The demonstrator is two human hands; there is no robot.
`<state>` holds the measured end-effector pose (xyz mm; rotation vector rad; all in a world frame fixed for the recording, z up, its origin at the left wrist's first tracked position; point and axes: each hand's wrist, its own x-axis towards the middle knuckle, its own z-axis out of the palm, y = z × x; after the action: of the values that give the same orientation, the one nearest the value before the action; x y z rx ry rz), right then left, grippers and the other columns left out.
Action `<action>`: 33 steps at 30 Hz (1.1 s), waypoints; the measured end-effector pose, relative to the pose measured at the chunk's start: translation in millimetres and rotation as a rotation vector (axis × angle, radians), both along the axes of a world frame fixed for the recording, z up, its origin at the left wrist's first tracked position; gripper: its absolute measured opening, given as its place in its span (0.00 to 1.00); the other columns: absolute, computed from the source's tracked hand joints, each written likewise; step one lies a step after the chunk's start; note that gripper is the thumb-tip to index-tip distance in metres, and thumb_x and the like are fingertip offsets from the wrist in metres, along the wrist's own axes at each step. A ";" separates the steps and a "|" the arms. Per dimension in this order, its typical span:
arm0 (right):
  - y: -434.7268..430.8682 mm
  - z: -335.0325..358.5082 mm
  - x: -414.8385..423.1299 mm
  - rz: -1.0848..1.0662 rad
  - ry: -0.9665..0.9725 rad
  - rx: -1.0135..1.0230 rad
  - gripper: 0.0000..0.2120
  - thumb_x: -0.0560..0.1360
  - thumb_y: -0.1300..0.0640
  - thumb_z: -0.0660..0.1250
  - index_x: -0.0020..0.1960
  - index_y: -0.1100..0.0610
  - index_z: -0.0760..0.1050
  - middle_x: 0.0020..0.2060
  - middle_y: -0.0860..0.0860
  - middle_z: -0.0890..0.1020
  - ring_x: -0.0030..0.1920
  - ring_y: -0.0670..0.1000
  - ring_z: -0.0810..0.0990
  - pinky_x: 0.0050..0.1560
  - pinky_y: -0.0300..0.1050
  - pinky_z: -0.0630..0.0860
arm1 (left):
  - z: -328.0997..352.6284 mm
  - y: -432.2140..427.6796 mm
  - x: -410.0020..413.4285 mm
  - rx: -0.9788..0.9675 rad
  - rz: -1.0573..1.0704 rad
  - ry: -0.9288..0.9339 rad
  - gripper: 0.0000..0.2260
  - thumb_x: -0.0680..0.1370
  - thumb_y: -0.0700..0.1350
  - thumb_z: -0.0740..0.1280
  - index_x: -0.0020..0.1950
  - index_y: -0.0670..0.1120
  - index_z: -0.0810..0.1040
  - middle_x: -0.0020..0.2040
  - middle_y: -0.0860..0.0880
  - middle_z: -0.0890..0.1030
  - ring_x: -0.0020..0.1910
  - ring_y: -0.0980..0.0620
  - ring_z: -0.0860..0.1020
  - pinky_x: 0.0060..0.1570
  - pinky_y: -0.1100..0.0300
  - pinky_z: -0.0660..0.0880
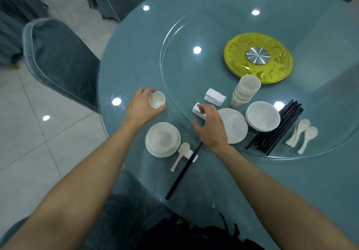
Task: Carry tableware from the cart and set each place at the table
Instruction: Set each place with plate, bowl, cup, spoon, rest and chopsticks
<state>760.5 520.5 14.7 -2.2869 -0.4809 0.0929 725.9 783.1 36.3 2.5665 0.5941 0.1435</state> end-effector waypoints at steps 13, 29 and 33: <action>6.8 -12.3 15.8 -0.030 0.032 -0.008 0.23 0.77 0.56 0.75 0.70 0.55 0.75 0.60 0.48 0.76 0.56 0.41 0.74 0.57 0.34 0.68 | -48.3 12.0 -3.7 -0.015 0.000 0.258 0.33 0.65 0.69 0.76 0.67 0.60 0.73 0.59 0.55 0.75 0.56 0.47 0.81 0.58 0.46 0.79; -0.2 -4.9 6.1 -0.042 0.015 -0.005 0.25 0.77 0.54 0.75 0.71 0.54 0.73 0.62 0.48 0.76 0.59 0.46 0.77 0.59 0.41 0.74 | -30.2 7.9 -14.1 0.001 0.027 0.215 0.44 0.64 0.73 0.75 0.75 0.56 0.70 0.70 0.51 0.74 0.67 0.46 0.77 0.64 0.43 0.77; -6.7 4.5 -1.7 -0.056 -0.006 -0.004 0.25 0.76 0.54 0.75 0.71 0.54 0.73 0.62 0.49 0.77 0.61 0.48 0.77 0.61 0.46 0.76 | -13.9 0.8 -14.7 0.017 -0.008 0.152 0.41 0.67 0.69 0.76 0.76 0.55 0.71 0.70 0.51 0.75 0.70 0.46 0.75 0.64 0.45 0.77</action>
<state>758.8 513.8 19.2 -2.3034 -0.4196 0.0594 711.2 784.0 22.4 2.6119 0.6401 -0.0496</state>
